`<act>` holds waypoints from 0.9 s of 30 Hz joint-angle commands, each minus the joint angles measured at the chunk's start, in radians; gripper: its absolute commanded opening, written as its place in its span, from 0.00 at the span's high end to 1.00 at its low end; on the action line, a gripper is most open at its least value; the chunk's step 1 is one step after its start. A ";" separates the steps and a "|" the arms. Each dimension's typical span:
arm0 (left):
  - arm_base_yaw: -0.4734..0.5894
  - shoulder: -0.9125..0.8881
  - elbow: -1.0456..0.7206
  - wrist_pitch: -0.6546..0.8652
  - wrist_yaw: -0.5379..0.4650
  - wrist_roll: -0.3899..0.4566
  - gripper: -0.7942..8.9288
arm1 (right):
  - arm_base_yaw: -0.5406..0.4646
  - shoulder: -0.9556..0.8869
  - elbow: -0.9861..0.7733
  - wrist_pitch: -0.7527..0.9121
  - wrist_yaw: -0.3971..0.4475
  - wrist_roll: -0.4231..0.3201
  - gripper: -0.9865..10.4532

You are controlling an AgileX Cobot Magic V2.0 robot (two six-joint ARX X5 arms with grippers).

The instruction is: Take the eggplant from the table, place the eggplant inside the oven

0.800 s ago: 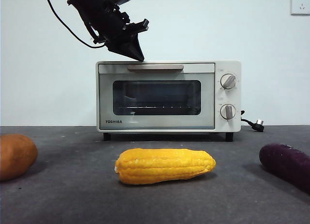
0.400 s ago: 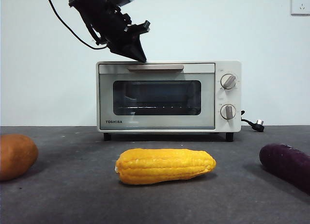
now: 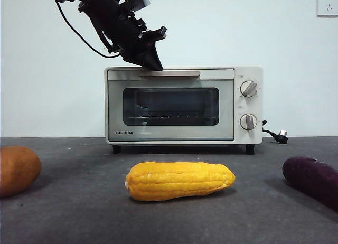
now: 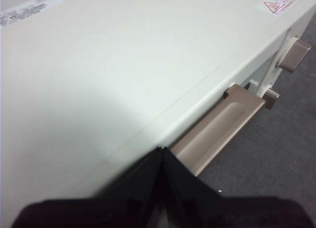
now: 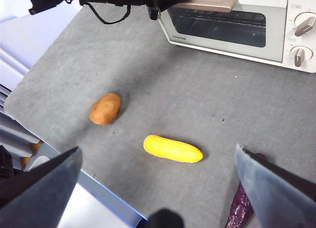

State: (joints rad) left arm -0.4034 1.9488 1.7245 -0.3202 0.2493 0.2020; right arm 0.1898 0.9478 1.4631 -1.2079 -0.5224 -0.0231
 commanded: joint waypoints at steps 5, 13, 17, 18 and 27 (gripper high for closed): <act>-0.033 0.045 -0.008 -0.083 0.000 0.012 0.92 | 0.002 0.012 0.003 0.003 -0.002 -0.008 0.39; -0.100 0.081 -0.008 -0.109 0.020 0.011 0.92 | 0.002 0.019 0.003 0.003 -0.002 -0.008 0.39; -0.134 0.094 -0.008 -0.122 0.021 0.010 0.92 | 0.002 0.019 0.003 0.003 -0.002 -0.008 0.39; -0.143 0.096 -0.008 -0.129 0.022 0.010 0.92 | 0.002 0.019 0.003 0.003 -0.002 -0.008 0.39; -0.257 0.096 -0.008 -0.183 0.117 -0.001 0.92 | 0.002 0.034 0.003 0.006 -0.002 -0.008 0.39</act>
State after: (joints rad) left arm -0.6636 2.0464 1.7184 -0.5251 0.3698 0.2008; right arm 0.1898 0.9825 1.4631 -1.2072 -0.5220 -0.0231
